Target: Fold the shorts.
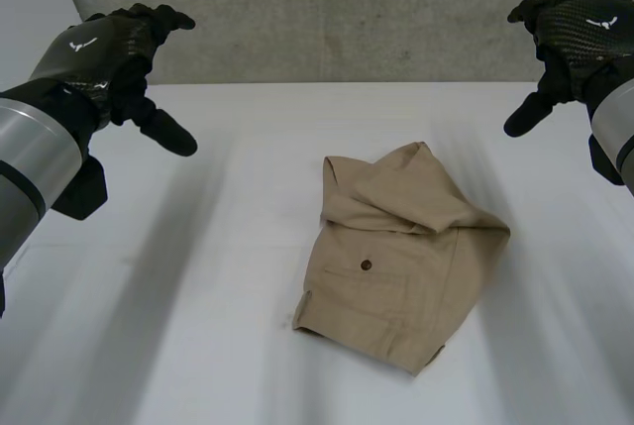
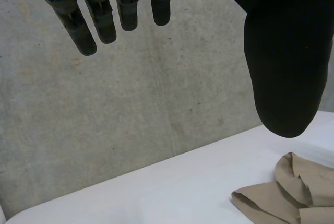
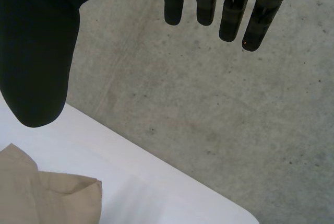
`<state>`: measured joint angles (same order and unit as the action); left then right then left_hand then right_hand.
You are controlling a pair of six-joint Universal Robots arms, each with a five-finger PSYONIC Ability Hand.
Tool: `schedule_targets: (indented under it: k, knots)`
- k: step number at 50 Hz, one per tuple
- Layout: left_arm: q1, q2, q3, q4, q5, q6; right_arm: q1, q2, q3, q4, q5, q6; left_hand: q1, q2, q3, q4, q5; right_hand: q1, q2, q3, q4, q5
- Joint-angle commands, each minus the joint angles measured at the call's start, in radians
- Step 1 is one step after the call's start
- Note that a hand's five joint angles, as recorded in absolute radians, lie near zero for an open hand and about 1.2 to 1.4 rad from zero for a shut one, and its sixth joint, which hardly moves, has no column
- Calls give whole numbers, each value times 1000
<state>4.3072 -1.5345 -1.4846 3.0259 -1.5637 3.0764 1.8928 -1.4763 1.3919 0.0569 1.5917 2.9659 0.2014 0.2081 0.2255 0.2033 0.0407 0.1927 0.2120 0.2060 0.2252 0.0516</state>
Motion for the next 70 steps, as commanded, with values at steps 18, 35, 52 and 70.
schedule_targets:
  k: [18, 35, 52, 70]
  knots:
    - [-302, -315, -316, 287, 116, 315, -70, 2, 239, 18, -220, -159, 79, 73, 55, 77, 66, -18, -37, -31, -51, -52]
    - [-313, -553, -189, 347, 111, 335, -72, 2, 345, -48, -236, -162, 270, 264, 246, 269, 257, -18, -37, -31, -51, -52]
    - [-300, -587, -105, 355, -91, 390, -72, 2, 351, -48, -234, -162, 1195, 1188, 1171, 1193, 1181, -18, -37, -31, -51, -52]
    - [-56, -400, 190, 447, -196, 513, -69, 1, 349, -48, -231, -160, 1195, 1188, 1171, 1193, 1181, -18, -37, -31, -51, -52]
